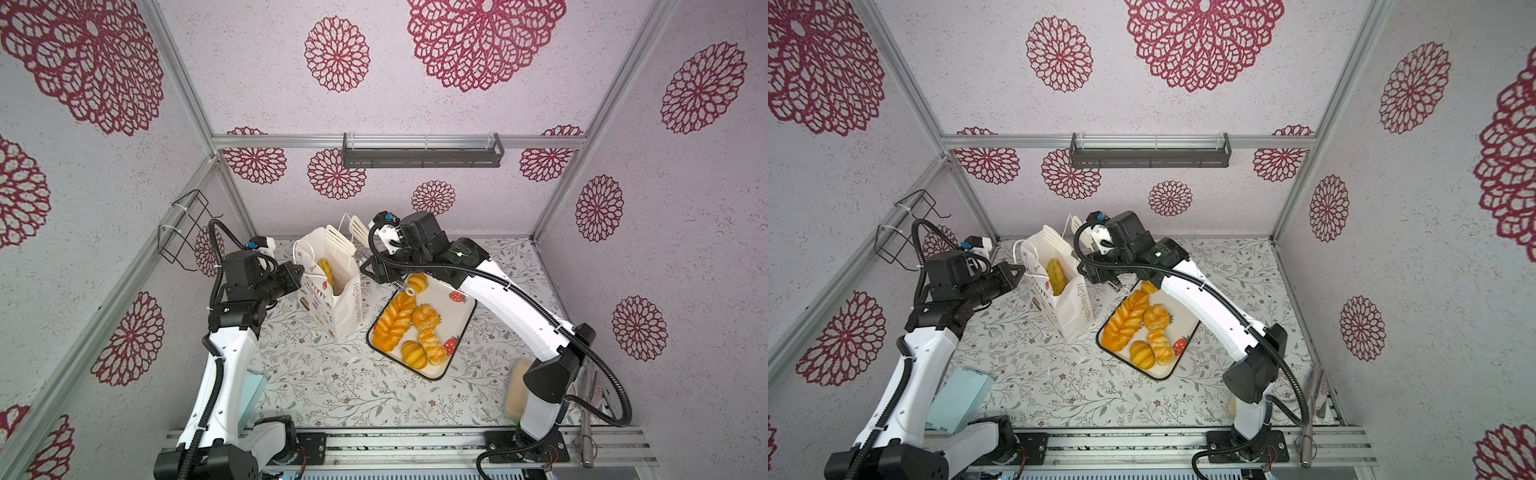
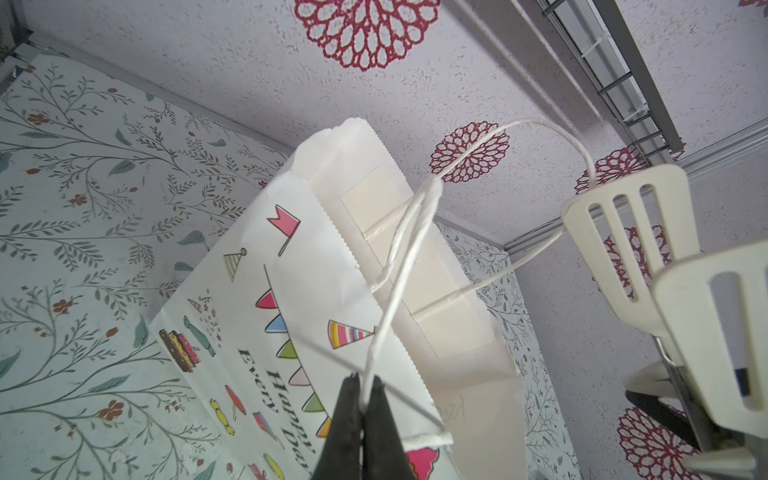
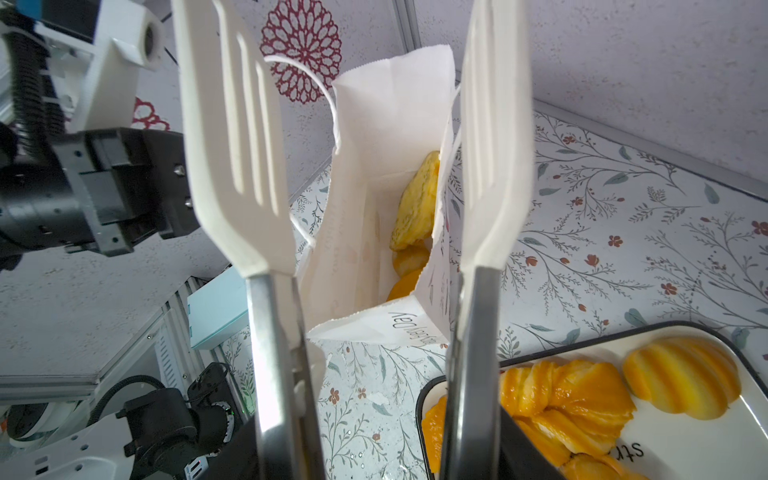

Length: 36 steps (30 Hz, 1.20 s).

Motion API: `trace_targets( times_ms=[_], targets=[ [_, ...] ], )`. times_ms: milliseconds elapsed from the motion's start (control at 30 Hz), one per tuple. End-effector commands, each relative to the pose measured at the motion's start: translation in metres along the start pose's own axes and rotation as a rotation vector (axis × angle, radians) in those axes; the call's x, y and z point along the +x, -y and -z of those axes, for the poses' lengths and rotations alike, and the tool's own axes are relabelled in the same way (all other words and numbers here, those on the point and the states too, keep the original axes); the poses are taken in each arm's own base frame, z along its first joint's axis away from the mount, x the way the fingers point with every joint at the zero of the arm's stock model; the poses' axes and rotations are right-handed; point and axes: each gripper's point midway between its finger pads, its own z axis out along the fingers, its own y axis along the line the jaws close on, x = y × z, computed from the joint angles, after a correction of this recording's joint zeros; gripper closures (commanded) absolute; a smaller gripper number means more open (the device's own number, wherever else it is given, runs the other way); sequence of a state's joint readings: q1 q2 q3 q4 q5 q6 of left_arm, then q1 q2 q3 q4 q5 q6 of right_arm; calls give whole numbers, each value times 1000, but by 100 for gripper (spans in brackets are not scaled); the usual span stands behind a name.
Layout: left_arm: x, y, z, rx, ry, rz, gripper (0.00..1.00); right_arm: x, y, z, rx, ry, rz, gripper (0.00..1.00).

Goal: Place the fake bread into the paper bag
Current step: 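Withdraw the open tongs with the right gripper from the bag over the tray, then lower the tongs onto a striped croissant and squeeze them with the right gripper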

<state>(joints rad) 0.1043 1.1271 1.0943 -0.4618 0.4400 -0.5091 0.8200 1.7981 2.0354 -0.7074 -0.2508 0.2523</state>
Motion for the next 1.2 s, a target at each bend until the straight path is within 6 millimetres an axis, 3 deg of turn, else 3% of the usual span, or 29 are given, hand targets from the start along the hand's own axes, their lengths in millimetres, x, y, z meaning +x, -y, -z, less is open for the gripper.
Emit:
trace_targets(
  times_ms=[0, 367, 533, 667, 833, 1167],
  targets=[
    [-2, 4, 3, 11, 15, -20, 100, -32, -31, 35, -79, 134, 65, 41],
    [-11, 8, 11, 1, 39, -34, 100, -28, -13, 76, 63, 173, 49, 41],
    [-15, 12, 14, 6, 45, -35, 100, -11, 17, 92, 163, 142, 3, 41],
    [-17, 12, 15, 5, 49, -43, 100, 12, 58, 97, 251, 91, -83, 41],
    [-19, 15, 17, 14, 54, -39, 100, 51, 105, 93, 336, 17, -193, 41],
    [-17, 17, 22, 15, 55, -45, 99, 117, 164, 54, 435, -131, -307, 40]
  ],
)
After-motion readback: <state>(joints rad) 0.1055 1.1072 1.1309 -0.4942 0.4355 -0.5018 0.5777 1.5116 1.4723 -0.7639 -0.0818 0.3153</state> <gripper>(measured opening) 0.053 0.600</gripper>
